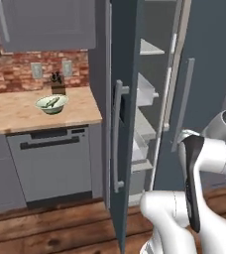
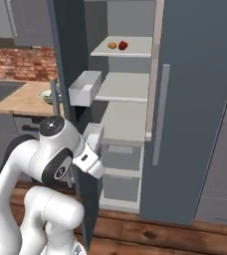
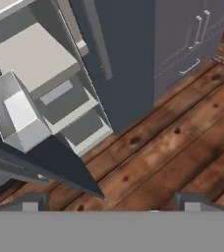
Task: Take the bell pepper, fish, and tangerine from the freezer and place them in the bowl on the counter.
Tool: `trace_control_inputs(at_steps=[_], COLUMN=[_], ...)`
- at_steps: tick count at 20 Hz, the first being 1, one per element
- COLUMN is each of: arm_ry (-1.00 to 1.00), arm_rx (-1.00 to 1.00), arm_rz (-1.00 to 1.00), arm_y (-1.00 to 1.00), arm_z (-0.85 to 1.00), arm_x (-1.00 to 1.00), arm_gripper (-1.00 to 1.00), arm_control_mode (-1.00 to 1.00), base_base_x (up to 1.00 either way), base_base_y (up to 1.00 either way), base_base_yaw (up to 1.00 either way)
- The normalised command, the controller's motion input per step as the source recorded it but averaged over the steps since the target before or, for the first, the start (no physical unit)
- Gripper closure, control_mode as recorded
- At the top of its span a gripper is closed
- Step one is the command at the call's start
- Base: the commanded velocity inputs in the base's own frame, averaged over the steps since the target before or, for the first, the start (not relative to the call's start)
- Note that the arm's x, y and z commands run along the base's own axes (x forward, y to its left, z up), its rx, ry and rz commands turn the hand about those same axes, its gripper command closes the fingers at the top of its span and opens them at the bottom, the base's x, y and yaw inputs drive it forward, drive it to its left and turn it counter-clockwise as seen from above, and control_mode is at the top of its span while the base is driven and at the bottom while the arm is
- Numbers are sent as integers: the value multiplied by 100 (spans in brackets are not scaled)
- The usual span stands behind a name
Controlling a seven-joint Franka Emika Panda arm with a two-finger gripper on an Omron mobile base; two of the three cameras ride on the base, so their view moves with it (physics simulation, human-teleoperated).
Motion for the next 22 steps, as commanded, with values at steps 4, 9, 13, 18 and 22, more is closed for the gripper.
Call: trace_control_inputs(at_steps=[4, 9, 13, 18, 22], arm_ry=[0, 0, 0, 0, 0], arm_rx=[0, 0, 0, 0, 0], arm_rz=[0, 0, 0, 0, 0], arm_y=[0, 0, 0, 0, 0], arm_z=[0, 0, 0, 0, 0], arm_x=[0, 0, 0, 0, 0], arm_gripper=[-100, -100, -100, -100, -100], arm_control_mode=[100, 100, 100, 100, 100], base_base_x=[35, 57, 62, 70, 69], base_base_y=[-98, -30, 2, -8, -28], base_base_yaw=[35, 38, 25, 9, 5])
